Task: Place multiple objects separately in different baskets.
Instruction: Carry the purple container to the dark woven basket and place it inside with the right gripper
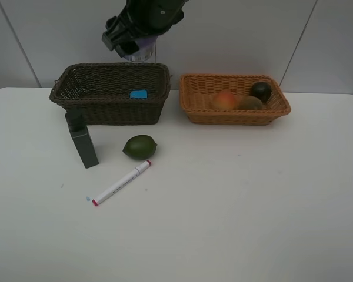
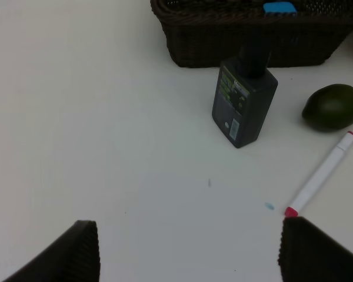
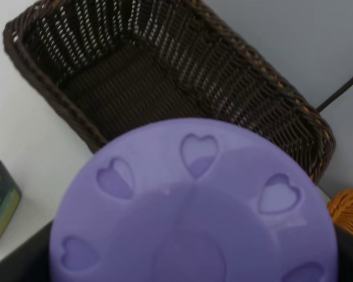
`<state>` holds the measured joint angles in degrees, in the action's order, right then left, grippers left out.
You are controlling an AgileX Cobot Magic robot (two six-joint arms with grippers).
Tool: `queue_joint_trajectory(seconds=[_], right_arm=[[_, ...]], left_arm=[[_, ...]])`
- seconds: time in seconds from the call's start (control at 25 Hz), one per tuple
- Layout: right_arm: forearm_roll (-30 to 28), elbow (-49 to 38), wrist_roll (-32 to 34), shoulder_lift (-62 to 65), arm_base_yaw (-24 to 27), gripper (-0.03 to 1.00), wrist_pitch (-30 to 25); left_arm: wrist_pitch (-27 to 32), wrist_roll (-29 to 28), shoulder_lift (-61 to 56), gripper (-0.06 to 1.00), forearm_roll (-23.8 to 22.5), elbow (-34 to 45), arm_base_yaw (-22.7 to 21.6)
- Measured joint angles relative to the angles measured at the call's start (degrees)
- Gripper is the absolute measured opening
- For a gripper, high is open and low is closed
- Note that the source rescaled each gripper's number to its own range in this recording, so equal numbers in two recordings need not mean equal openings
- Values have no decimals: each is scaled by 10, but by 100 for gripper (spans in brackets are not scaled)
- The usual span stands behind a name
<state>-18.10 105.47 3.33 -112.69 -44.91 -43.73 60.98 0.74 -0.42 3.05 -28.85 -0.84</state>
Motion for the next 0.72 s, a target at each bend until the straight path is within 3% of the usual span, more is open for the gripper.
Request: queue_joint_trajectory(seconds=[0.28, 0.44, 0.72], right_arm=[[53, 77, -14, -83, 34, 75, 48], [78, 83, -55, -126, 38, 75, 124], [107, 83, -60, -179, 40, 75, 228]], left_arm=[[0, 0, 0, 82, 0, 0, 0], [0, 0, 0, 82, 0, 0, 0], [0, 0, 0, 82, 0, 0, 0]])
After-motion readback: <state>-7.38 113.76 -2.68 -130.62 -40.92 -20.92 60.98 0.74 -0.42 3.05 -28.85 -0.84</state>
